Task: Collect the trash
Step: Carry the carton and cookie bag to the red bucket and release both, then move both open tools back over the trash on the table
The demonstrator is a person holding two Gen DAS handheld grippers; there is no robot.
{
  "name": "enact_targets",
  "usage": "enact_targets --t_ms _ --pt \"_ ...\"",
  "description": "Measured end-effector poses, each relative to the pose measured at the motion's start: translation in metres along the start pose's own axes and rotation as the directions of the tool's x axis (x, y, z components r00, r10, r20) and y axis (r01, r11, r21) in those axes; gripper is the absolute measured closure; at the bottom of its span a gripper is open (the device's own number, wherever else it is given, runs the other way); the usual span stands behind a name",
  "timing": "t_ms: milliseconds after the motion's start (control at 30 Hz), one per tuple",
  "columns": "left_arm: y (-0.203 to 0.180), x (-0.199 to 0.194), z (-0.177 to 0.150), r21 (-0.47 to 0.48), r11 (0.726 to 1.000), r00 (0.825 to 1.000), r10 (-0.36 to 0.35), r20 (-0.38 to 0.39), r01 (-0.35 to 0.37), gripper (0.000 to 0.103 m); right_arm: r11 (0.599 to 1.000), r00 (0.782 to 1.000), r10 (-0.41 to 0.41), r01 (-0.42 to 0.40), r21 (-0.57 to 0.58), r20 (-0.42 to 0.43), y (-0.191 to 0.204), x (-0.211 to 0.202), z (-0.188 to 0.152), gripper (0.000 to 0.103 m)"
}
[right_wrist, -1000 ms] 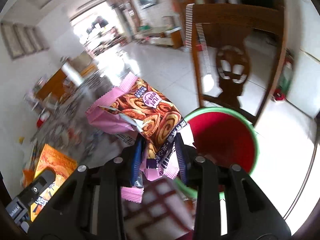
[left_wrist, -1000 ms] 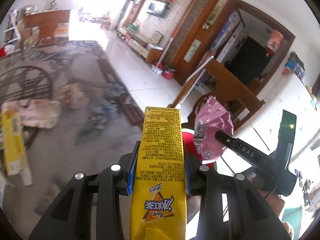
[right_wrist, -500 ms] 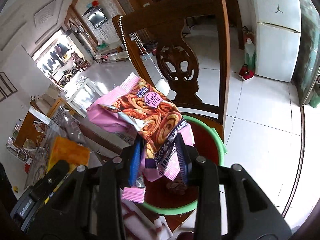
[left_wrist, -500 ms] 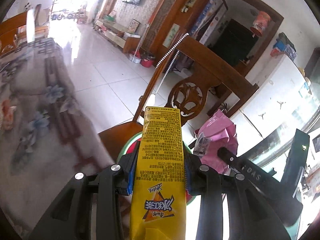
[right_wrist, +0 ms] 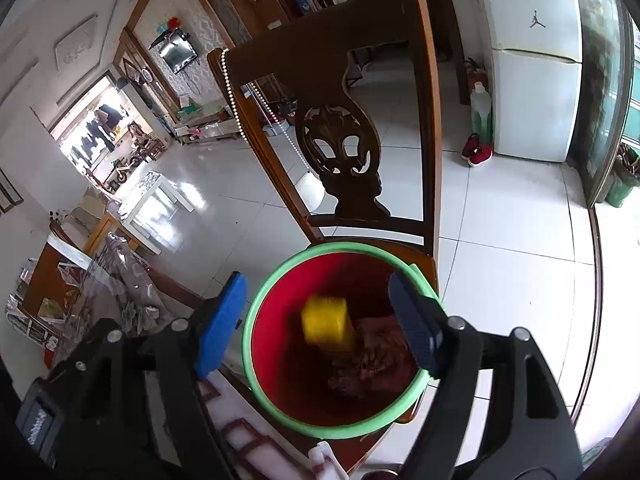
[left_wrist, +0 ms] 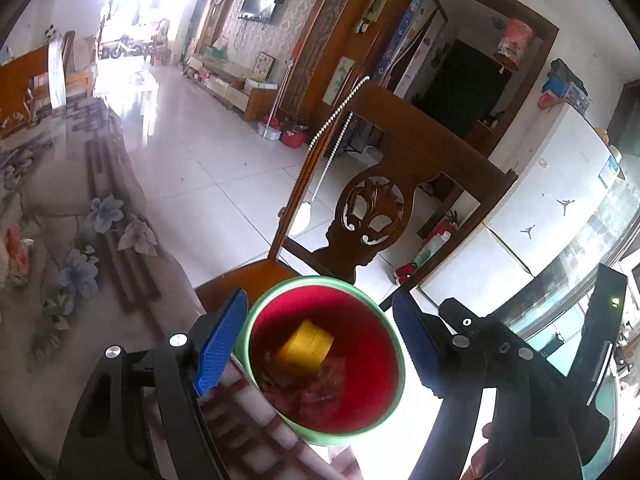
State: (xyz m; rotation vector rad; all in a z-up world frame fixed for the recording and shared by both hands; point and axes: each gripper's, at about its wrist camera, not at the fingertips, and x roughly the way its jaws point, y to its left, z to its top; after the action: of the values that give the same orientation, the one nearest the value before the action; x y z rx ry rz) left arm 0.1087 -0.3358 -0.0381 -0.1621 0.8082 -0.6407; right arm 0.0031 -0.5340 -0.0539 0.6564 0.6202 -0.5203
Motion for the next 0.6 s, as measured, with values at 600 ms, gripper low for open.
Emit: enact_targets --t_ms 600 --pt "0.114 -0.168 -0.089 -0.067 0.944 0.944 0.325 0.055 -0.322 0.031 0.9 0.971 0.163 -0.219 -0.376 -0.175 0.117 -0.003 -0.05 0.02"
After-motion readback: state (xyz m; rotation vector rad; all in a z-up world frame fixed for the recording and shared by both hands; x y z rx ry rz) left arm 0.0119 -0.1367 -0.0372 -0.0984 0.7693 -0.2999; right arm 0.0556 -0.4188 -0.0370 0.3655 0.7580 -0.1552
